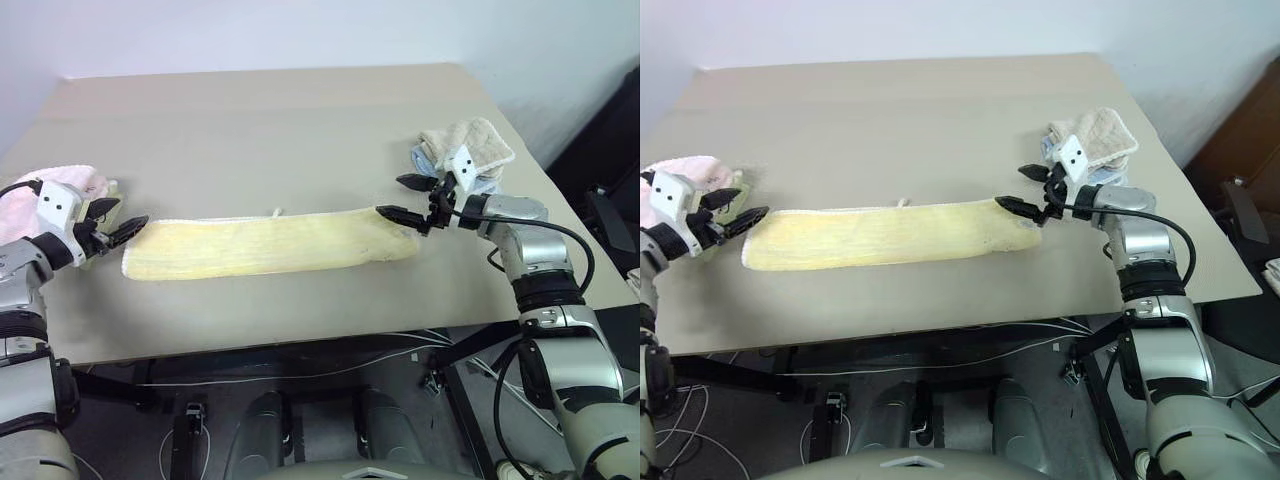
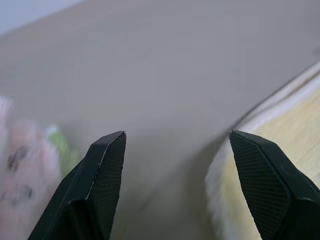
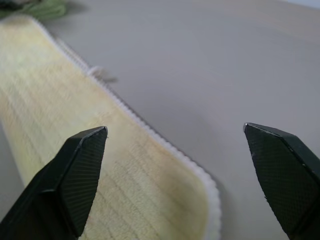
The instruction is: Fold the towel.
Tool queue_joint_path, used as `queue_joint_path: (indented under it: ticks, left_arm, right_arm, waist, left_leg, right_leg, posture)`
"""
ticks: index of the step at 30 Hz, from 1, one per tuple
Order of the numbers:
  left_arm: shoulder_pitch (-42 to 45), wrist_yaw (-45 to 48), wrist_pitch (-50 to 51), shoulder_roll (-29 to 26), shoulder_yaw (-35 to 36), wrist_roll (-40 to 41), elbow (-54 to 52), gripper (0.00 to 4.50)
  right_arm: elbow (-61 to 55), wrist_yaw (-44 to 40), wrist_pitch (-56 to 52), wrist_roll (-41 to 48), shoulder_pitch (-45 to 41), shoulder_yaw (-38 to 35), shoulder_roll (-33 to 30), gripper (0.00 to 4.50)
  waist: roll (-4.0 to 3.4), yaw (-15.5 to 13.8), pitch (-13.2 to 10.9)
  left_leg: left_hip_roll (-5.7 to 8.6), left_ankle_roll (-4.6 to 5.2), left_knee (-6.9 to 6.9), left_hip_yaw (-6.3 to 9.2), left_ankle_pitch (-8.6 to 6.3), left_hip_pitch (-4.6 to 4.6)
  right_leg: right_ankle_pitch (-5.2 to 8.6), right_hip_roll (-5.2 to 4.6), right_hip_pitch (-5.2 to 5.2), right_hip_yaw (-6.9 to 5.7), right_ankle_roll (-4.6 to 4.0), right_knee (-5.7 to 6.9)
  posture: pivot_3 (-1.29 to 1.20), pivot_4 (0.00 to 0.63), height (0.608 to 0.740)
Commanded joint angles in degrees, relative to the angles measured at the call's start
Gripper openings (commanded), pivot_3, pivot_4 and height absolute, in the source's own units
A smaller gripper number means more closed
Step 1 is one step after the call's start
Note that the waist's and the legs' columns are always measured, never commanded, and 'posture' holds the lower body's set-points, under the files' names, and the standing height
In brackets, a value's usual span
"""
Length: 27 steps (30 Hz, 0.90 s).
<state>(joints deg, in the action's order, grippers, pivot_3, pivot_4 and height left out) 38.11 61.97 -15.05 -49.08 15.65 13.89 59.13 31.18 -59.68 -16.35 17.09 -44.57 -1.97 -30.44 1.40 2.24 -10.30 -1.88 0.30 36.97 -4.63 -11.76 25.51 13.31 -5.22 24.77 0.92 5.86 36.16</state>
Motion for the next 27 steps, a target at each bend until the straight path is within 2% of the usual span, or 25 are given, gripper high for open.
queue_joint_path:
  ticks: [1, 4, 6, 9, 13, 16, 21, 27]
  left_arm:
    - [-1.7, 3.4, 4.0, 0.4, 3.1, 5.3, -7.9, 3.49]
    - [-5.3, 5.5, 11.2, 1.3, 3.6, 9.0, -16.1, 3.49]
    - [-8.9, 5.4, 17.5, 1.7, 3.6, 11.5, -23.8, 3.49]
    - [-13.6, 2.5, 22.3, 2.4, 2.2, 11.2, -33.6, 3.49]
    - [-16.8, -4.6, 36.0, 7.9, 3.2, 20.7, -51.4, 3.49]
    - [-18.5, -7.2, 41.3, 10.2, 2.4, 23.6, -58.8, 3.49]
    - [-19.5, -10.4, 45.2, 13.1, -1.0, 24.0, -65.0, 3.49]
    - [-19.4, -11.7, 45.5, 15.0, -2.8, 23.1, -66.0, 3.49]
  right_arm:
    - [-6.5, -0.1, -7.8, 4.4, 2.5, -3.4, -2.1, 4.44]
    - [-10.0, 1.0, -16.3, 7.6, 4.3, -5.2, -3.3, 4.44]
    - [-12.6, 2.3, -25.9, 12.0, 5.5, -8.0, -4.4, 4.44]
    - [-14.6, 3.3, -38.1, 16.9, 6.7, -10.8, -6.7, 4.44]
    - [-14.7, 7.0, -54.5, 24.0, 7.5, -17.2, -8.3, 4.44]
    - [-12.9, 10.4, -62.1, 27.5, 7.1, -22.4, -6.9, 4.44]
    - [-12.7, 18.3, -71.2, 29.3, 10.1, -29.2, -1.9, 4.44]
    - [-13.4, 23.6, -73.8, 29.0, 13.7, -32.7, 1.7, 4.44]
  waist:
    - [0.0, 0.1, 0.0]
    - [-0.01, 0.2, 0.0]
    - [-0.02, 0.4, 0.0]
    - [-0.02, 0.3, 0.0]
    - [-0.01, -0.2, 0.0]
    - [-0.01, 0.0, 0.0]
    - [-0.03, 0.2, 0.0]
    - [-0.02, 0.1, 0.0]
  left_leg:
    - [0.0, 0.0, -0.04, 0.02, 0.0, -0.01]
    - [0.03, 0.0, -0.13, 0.03, 0.0, -0.02]
    - [0.04, 0.01, -0.14, 0.02, 0.0, -0.03]
    - [0.03, 0.0, -0.16, 0.05, -0.01, -0.04]
    - [0.04, -0.02, -0.21, 0.06, -0.02, -0.03]
    - [0.05, -0.02, -0.21, 0.02, -0.02, -0.04]
    - [0.05, 0.0, -0.45, -0.05, -0.01, -0.16]
    - [0.07, 0.18, -0.42, -0.09, 0.1, -0.11]
  right_leg:
    - [0.0, -0.02, 0.0, 0.01, -0.01, -0.01]
    - [0.02, -0.19, 0.01, 0.01, -0.04, -0.03]
    - [0.05, -0.23, 0.02, 0.03, -0.09, -0.03]
    - [0.1, -0.26, 0.04, 0.05, -0.19, -0.03]
    - [0.13, -0.4, -0.01, -0.01, -0.25, -0.1]
    - [0.1, -0.42, -0.05, 0.01, -0.3, -0.17]
    - [0.1, -0.31, -0.08, 0.04, -0.3, -0.27]
    - [0.1, -0.08, -0.1, 0.04, -0.27, -0.38]
  posture:
    - [0.0, 0.15, 0.74]
    - [0.0, 0.15, 0.74]
    - [0.0, 0.15, 0.74]
    - [0.0, 0.15, 0.74]
    - [0.0, 0.15, 0.74]
    - [0.0, 0.15, 0.74]
    - [0.0, 0.15, 0.74]
    - [0.0, 0.15, 0.74]
